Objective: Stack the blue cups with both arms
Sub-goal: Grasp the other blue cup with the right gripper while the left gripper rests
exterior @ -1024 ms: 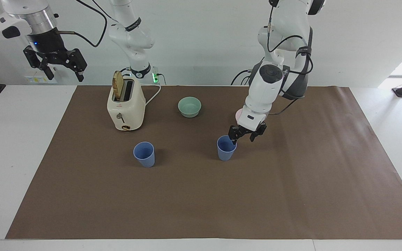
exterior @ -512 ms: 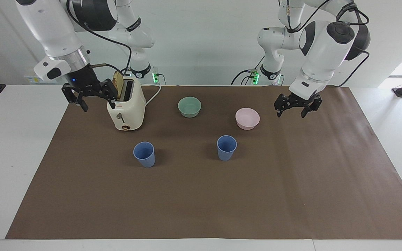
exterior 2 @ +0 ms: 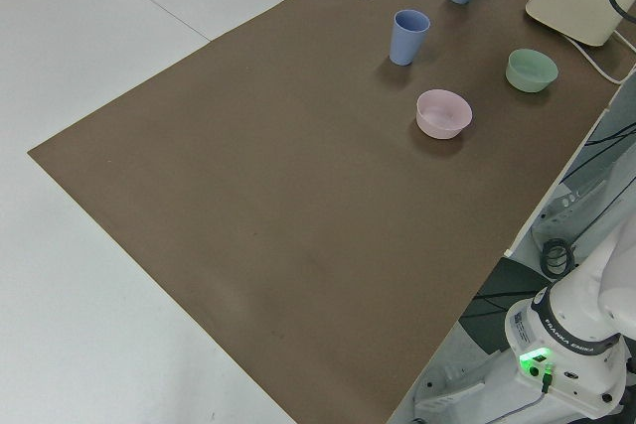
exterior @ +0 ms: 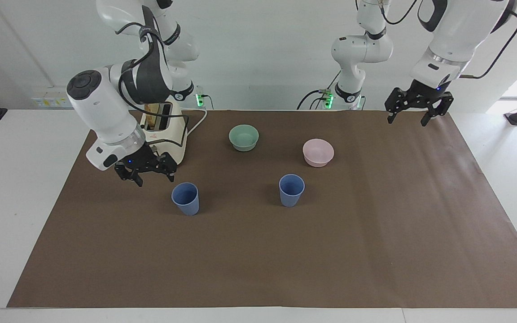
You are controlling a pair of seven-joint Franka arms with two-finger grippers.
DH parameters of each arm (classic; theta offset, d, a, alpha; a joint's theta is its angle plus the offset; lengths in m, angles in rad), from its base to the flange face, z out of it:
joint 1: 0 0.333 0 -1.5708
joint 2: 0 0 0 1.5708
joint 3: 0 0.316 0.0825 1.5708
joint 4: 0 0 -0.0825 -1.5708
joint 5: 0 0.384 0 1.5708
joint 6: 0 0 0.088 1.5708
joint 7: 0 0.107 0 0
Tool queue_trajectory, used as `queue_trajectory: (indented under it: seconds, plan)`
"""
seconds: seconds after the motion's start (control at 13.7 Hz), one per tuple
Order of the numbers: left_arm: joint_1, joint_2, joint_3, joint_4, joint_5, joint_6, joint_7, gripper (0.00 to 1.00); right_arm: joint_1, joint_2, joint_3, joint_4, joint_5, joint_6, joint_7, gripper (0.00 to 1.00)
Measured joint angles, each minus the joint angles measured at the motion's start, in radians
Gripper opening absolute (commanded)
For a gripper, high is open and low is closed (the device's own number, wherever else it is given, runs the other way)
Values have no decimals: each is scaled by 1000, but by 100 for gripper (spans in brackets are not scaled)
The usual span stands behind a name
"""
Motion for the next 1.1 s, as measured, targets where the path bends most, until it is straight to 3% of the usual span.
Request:
queue_trajectory:
  seconds: [0.37,0.95,1.02,1.1]
  plan:
    - [7,6,8,49,0,-50,25,100,0,9,-1,-95,0,117,0,100]
    - [35,28,10,41,-2,-49,52,100,15,81,-1,-113,0,198,0,100]
    - [34,28,6,41,-2,-49,52,100,15,89,-1,-114,0,201,0,73]
    - [34,27,2,41,-2,-49,52,100,15,94,-1,-115,0,202,0,38]
